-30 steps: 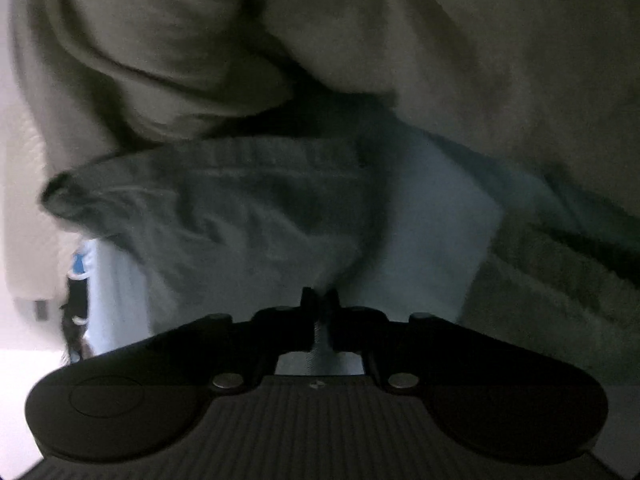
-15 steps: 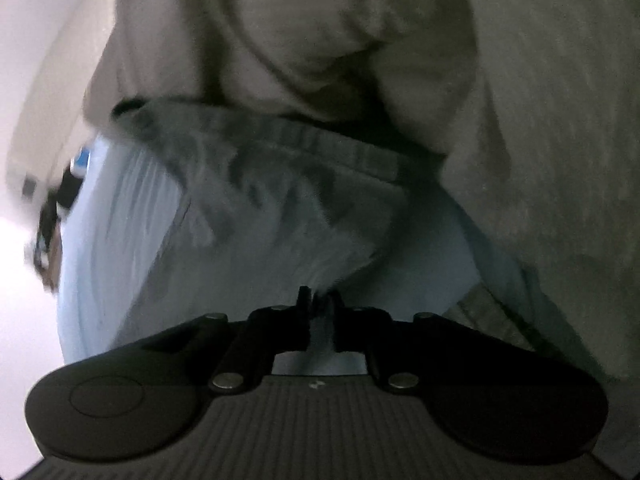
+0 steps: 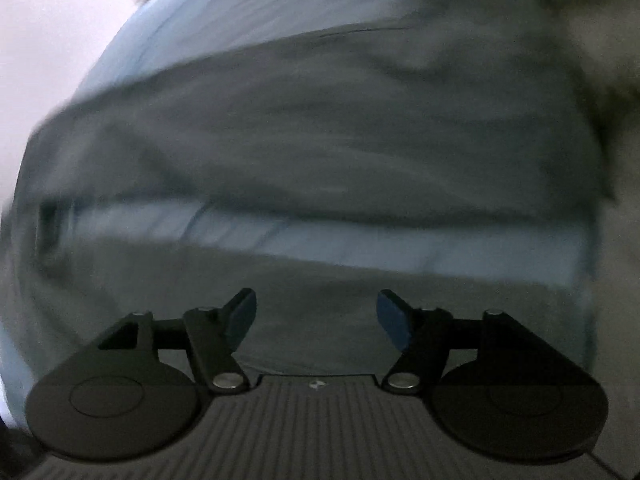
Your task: Fold clothes
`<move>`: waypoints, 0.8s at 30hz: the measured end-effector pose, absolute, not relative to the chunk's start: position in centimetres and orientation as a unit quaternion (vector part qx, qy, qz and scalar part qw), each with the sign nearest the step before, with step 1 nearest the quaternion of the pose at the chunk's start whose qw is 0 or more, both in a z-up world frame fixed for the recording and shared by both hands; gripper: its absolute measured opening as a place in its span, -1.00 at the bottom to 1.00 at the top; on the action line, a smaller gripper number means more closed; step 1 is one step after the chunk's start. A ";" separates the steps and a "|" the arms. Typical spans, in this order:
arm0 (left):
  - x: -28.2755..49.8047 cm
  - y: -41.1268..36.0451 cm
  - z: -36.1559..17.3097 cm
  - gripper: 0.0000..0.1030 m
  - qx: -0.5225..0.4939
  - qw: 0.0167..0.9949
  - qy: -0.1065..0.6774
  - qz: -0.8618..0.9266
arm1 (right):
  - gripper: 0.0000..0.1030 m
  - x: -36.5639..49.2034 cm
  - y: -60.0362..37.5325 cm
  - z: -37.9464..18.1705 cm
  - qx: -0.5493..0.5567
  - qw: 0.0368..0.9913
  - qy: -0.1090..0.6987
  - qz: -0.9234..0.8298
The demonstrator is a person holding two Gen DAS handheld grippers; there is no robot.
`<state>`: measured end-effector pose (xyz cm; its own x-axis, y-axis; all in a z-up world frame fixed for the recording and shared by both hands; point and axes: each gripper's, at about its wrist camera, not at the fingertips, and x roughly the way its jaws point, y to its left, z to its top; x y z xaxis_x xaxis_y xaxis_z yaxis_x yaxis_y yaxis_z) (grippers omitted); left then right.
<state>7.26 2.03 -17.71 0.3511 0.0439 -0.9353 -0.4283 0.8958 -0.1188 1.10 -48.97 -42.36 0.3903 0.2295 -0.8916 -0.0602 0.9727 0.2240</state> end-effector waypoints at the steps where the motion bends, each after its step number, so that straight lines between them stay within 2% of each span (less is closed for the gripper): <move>1: 7.2 2.3 -17.6 0.10 -0.178 0.804 0.548 0.149 | 0.36 1.7 -48.0 -42.4 0.049 0.828 0.548 0.108; 3: 7.0 2.7 -17.5 0.10 -0.185 0.803 0.545 0.156 | 0.36 4.4 -46.6 -42.7 0.004 0.821 0.556 0.130; 6: 6.7 3.4 -17.3 0.10 -0.191 0.801 0.542 0.168 | 0.36 7.7 -46.2 -43.3 0.010 0.815 0.566 0.127; 9: 6.3 3.9 -17.0 0.10 -0.194 0.801 0.538 0.177 | 0.37 8.7 -45.9 -43.9 0.013 0.812 0.571 0.120; 14: 5.6 4.8 -16.6 0.10 -0.197 0.800 0.534 0.189 | 0.39 11.2 -44.0 -44.8 -0.055 0.791 0.593 0.143; 17: 5.3 5.4 -16.4 0.10 -0.203 0.799 0.530 0.197 | -0.07 10.9 -43.6 -44.4 -0.089 0.783 0.597 0.149; 18: 5.2 5.6 -16.4 0.10 -0.206 0.799 0.529 0.199 | -0.40 10.8 -43.5 -44.2 -0.100 0.782 0.597 0.148; 19: 5.1 5.7 -16.3 0.10 -0.208 0.798 0.528 0.201 | -0.94 10.7 -43.5 -44.0 -0.111 0.780 0.598 0.147; 24: 5.2 6.4 -16.4 0.10 -0.221 0.797 0.525 0.202 | -1.00 9.1 -43.7 -42.7 -0.112 0.785 0.591 0.148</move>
